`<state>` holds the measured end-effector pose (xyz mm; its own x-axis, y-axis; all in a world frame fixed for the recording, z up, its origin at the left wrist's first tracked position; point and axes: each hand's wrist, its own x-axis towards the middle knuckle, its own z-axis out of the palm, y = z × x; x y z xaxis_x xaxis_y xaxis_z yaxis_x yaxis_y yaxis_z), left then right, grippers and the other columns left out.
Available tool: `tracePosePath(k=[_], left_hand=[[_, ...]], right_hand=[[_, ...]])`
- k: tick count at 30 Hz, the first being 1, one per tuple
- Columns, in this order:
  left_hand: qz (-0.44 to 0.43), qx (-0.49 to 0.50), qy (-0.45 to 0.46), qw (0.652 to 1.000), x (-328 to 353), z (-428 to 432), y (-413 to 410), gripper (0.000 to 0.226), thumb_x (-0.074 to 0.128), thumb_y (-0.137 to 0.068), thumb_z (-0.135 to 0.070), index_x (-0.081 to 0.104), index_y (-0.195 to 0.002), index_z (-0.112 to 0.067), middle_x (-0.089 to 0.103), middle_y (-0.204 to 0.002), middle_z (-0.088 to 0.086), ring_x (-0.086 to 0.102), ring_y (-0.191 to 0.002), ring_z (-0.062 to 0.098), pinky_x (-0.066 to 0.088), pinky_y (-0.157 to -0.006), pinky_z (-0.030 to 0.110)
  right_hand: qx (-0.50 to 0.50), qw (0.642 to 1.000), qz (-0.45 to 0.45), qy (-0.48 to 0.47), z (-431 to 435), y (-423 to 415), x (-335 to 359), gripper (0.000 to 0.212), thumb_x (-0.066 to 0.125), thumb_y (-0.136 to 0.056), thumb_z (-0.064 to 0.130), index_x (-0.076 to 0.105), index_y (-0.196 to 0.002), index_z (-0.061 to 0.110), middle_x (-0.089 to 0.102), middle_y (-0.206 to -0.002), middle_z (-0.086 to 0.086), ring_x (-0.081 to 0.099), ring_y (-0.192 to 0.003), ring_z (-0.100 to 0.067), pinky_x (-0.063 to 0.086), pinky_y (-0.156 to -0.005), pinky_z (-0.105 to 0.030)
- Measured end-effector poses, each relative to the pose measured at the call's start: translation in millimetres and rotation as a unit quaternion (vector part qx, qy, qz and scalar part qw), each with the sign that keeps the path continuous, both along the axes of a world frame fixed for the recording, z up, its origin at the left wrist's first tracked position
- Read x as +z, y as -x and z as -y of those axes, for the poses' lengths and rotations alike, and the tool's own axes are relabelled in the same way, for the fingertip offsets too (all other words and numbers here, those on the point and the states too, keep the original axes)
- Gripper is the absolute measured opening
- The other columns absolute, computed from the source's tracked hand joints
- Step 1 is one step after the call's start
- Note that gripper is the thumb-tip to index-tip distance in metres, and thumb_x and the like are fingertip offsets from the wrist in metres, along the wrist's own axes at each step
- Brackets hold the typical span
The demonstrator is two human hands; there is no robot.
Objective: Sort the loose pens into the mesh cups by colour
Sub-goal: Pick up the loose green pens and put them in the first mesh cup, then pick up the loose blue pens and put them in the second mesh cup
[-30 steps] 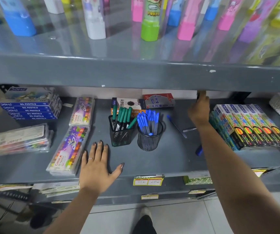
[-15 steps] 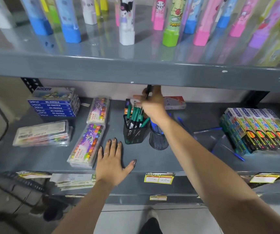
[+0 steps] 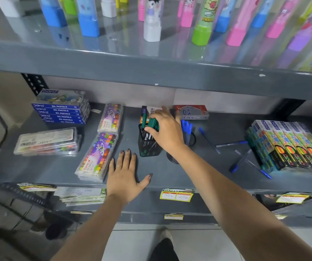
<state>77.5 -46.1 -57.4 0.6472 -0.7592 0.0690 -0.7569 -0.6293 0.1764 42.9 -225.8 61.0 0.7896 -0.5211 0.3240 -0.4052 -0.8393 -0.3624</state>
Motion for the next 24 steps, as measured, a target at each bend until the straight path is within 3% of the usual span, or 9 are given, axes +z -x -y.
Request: tracePosePath(k=[5, 9, 12, 14, 17, 20, 24], left_hand=[[0.01, -0.003, 0.006, 1.0, -2, 1, 0, 0.096, 0.017, -0.082, -0.08, 0.026, -0.151, -0.014, 0.021, -0.161, 0.008, 0.01, -0.149, 0.026, 0.008, -0.12, 0.051], [0.012, -0.002, 0.006, 1.0, -3, 0, -1, 0.096, 0.017, -0.082, -0.08, 0.026, -0.151, -0.015, 0.02, -0.161, 0.008, 0.01, -0.149, 0.025, 0.008, -0.12, 0.05], [0.014, -0.004, 0.007, 1.0, -3, 1, -1, 0.096, 0.017, -0.082, -0.081, 0.027, -0.151, -0.015, 0.022, -0.161, 0.008, 0.011, -0.149, 0.026, 0.009, -0.119, 0.051], [0.013, -0.004, 0.01, 1.0, -2, 1, 0, 0.096, 0.017, -0.082, -0.081, 0.029, -0.15, -0.014, 0.023, -0.16, 0.009, 0.012, -0.149, 0.027, 0.01, -0.119, 0.051], [0.012, -0.004, 0.014, 1.0, -2, 0, 0, 0.097, 0.018, -0.081, -0.08, 0.032, -0.149, -0.013, 0.027, -0.159, 0.01, 0.016, -0.148, 0.027, 0.012, -0.118, 0.051], [0.013, -0.005, 0.015, 1.0, -3, 1, 0, 0.096, 0.018, -0.081, -0.081, 0.035, -0.148, -0.013, 0.029, -0.158, 0.01, 0.018, -0.147, 0.028, 0.014, -0.118, 0.052], [0.016, -0.005, 0.014, 1.0, -2, 1, 0, 0.097, 0.015, -0.081, -0.081, 0.035, -0.148, -0.013, 0.029, -0.158, 0.01, 0.018, -0.147, 0.028, 0.014, -0.118, 0.052]], right_hand=[[-0.018, 0.997, -0.014, 0.08, 5, 14, 6, 0.03, 0.055, -0.092, 0.026, 0.064, -0.121, 0.023, 0.067, -0.125, 0.002, 0.035, -0.141, -0.018, 0.008, -0.117, -0.059], [0.005, 0.996, 0.066, 0.065, 18, 29, 15, 0.036, 0.054, -0.094, 0.025, 0.059, -0.127, 0.013, 0.064, -0.125, -0.012, 0.05, -0.129, -0.028, 0.039, -0.107, -0.045], [-0.158, 0.98, 0.119, -0.01, 62, 54, 17, 0.029, 0.053, -0.09, 0.018, 0.064, -0.116, 0.009, 0.066, -0.113, -0.016, 0.06, -0.108, -0.035, 0.05, -0.082, -0.037], [-0.302, 0.953, 0.008, -0.005, 105, 80, 9, 0.036, 0.053, -0.087, 0.015, 0.056, -0.123, 0.011, 0.059, -0.121, -0.016, 0.054, -0.113, -0.036, 0.05, -0.084, -0.042], [-0.446, 0.875, -0.182, -0.051, 145, 129, -9, 0.055, 0.063, -0.087, 0.015, 0.039, -0.136, 0.006, 0.045, -0.138, -0.02, 0.044, -0.127, -0.037, 0.048, -0.093, -0.048], [-0.482, 0.843, -0.226, -0.081, 167, 160, -36, 0.051, 0.057, -0.089, 0.004, 0.04, -0.137, 0.003, 0.046, -0.138, -0.022, 0.047, -0.125, -0.038, 0.048, -0.094, -0.049], [-0.48, 0.838, -0.247, -0.084, 176, 172, -54, 0.045, 0.058, -0.088, 0.002, 0.046, -0.131, 0.0, 0.048, -0.133, -0.024, 0.05, -0.119, -0.04, 0.051, -0.09, -0.049]])
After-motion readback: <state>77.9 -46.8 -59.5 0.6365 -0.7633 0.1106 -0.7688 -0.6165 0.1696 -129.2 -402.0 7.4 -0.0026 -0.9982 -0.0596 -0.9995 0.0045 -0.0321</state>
